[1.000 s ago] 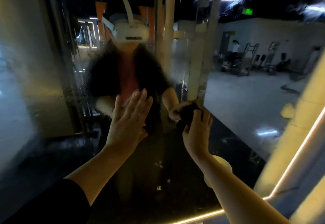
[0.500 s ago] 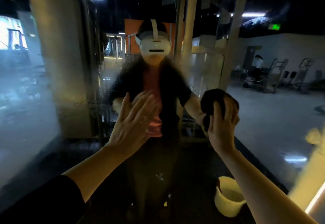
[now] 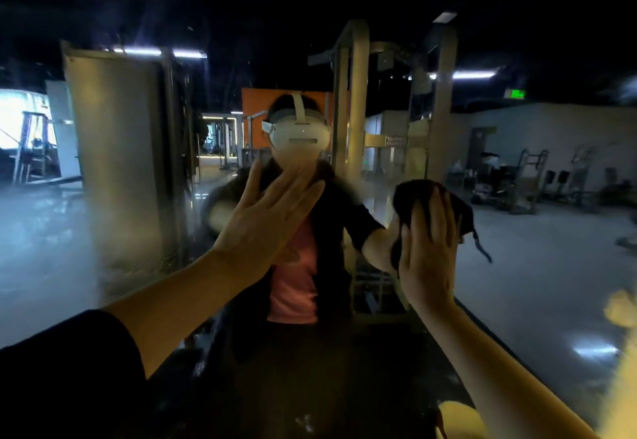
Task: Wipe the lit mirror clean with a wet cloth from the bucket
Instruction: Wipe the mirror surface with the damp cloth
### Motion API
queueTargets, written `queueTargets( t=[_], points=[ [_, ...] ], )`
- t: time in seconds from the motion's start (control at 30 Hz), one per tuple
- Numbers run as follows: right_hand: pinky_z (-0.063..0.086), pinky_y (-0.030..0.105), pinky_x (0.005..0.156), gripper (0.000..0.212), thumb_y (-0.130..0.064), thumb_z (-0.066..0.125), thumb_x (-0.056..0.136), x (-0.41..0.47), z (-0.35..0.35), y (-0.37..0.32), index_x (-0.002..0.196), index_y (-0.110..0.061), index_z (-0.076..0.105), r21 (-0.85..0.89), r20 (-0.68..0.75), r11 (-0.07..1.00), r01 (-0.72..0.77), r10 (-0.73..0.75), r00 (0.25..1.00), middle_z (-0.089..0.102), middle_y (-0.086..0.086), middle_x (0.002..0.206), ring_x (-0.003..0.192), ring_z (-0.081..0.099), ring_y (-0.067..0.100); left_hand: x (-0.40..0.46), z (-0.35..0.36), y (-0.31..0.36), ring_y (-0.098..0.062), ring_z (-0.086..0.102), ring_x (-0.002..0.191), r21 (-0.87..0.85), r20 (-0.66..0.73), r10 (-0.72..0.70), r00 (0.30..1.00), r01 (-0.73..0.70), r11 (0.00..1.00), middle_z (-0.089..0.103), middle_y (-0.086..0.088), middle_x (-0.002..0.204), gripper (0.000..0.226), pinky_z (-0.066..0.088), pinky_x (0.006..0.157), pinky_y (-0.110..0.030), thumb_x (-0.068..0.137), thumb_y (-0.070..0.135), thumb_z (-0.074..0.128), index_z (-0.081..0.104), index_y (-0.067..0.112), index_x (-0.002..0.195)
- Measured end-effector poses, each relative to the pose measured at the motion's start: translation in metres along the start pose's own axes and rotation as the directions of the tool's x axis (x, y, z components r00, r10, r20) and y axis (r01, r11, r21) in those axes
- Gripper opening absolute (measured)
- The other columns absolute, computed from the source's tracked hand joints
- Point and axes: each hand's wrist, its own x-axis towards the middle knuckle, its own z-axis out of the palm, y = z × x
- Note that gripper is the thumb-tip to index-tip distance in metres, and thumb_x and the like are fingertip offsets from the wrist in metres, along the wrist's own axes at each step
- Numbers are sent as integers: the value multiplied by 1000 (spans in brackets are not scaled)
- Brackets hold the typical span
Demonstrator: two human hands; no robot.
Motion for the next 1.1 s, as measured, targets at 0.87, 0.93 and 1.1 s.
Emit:
queueTargets(
  t=[0.87, 0.93, 1.1],
  points=[
    [25, 48, 120, 55, -8, 41, 103, 79, -21, 19, 154, 0, 23, 139, -55, 903, -406, 416, 908, 14, 19, 161, 149, 14, 35, 22, -31, -30, -33, 11, 150, 118, -134, 56, 989, -41, 992, 11, -15, 163, 118, 4, 118, -62, 66, 79, 50, 15, 10, 155],
    [17, 56, 120, 56, -8, 38, 103, 109, -18, 13, 155, -2, 20, 111, -42, 902, -418, 424, 905, 9, 21, 163, 151, 5, 37, 35, -38, -43, -34, 10, 150, 122, -129, 49, 990, -33, 992, 9, -16, 163, 119, -1, 118, -60, 65, 80, 46, 11, 10, 155],
    [15, 52, 122, 70, -6, 45, 94, 87, -5, -47, 156, -16, 15, 116, 68, 992, 58, -66, 996, 2, 6, 164, 152, -8, 20, 56, -36, -60, -33, -2, 151, 157, -41, 41, 998, -34, 987, -6, -16, 163, 121, -1, 118, -60, 65, 87, 20, -10, 11, 154]
  ],
)
